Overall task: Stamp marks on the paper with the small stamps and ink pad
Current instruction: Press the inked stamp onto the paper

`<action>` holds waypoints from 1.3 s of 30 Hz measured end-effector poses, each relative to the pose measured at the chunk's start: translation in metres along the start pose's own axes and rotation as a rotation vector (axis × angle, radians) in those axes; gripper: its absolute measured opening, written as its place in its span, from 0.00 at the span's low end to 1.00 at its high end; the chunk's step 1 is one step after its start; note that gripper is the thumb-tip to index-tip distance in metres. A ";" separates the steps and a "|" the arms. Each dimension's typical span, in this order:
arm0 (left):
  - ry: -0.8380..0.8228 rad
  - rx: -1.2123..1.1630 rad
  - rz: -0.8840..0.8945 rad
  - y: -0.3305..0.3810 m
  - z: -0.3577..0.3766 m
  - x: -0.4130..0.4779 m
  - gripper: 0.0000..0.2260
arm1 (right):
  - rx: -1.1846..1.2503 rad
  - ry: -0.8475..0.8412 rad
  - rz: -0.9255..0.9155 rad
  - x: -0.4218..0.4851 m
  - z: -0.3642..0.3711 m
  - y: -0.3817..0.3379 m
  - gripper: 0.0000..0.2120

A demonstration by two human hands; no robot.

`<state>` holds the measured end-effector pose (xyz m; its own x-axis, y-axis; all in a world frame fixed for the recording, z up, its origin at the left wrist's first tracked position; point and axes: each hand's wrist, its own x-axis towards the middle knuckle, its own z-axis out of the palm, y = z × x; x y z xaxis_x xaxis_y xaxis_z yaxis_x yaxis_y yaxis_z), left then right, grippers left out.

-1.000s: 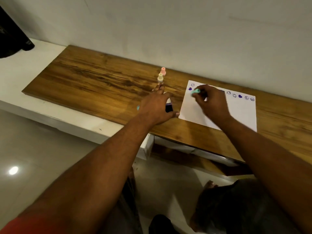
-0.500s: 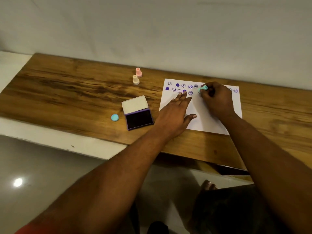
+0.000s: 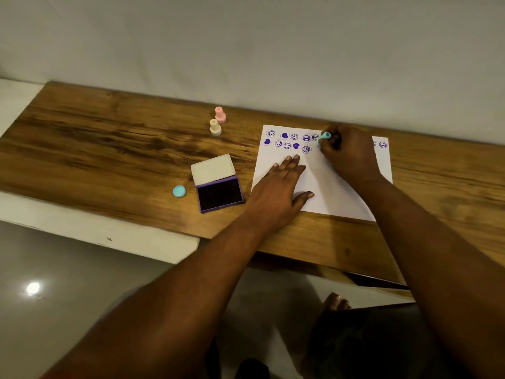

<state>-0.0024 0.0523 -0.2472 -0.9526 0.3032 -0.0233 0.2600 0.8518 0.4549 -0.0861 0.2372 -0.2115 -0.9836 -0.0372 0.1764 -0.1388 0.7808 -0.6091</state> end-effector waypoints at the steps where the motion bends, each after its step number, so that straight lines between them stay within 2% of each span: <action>1: 0.000 -0.005 -0.004 0.000 0.000 0.000 0.32 | -0.001 0.056 -0.053 0.005 -0.007 -0.008 0.12; 4: 0.004 -0.020 -0.002 -0.001 0.001 -0.001 0.33 | 0.069 0.311 -0.220 0.026 -0.033 -0.032 0.08; 5: 0.008 -0.023 0.000 -0.001 0.002 -0.001 0.33 | 0.093 0.349 -0.246 0.029 -0.035 -0.035 0.08; 7: 0.020 -0.019 0.009 -0.002 0.002 -0.001 0.32 | 0.038 0.261 -0.208 0.021 -0.022 -0.028 0.07; 9: 0.030 -0.005 0.023 -0.002 0.002 -0.001 0.32 | -0.115 0.035 -0.084 0.002 0.006 -0.009 0.09; 10: 0.029 -0.001 0.023 -0.001 0.003 -0.001 0.32 | -0.146 -0.018 -0.037 -0.005 0.015 -0.003 0.11; 16: 0.020 -0.006 0.033 -0.002 0.002 -0.001 0.32 | -0.142 0.022 -0.011 -0.004 0.015 0.003 0.14; 29: 0.009 0.000 0.027 -0.002 0.000 -0.001 0.32 | -0.201 0.000 -0.002 -0.008 0.015 -0.001 0.18; 31: 0.005 0.003 0.024 -0.002 0.000 0.000 0.32 | -0.082 0.005 0.041 -0.010 0.013 0.002 0.16; 32: 0.001 0.003 0.022 -0.001 0.001 0.000 0.32 | 0.061 0.033 0.095 -0.009 0.009 0.004 0.15; 35: -0.006 0.002 0.024 -0.002 0.002 0.001 0.32 | 0.681 0.263 0.356 0.001 -0.008 0.012 0.12; 36: -0.007 0.008 0.024 -0.002 0.002 0.001 0.32 | 0.816 0.336 0.436 0.005 -0.014 0.016 0.13; 39: -0.017 0.022 0.025 -0.002 0.000 0.002 0.32 | 0.904 0.388 0.545 0.010 -0.024 0.024 0.15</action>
<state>-0.0051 0.0512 -0.2476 -0.9431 0.3314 -0.0270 0.2873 0.8532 0.4354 -0.0969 0.2707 -0.2058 -0.8582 0.4904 -0.1517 0.1111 -0.1110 -0.9876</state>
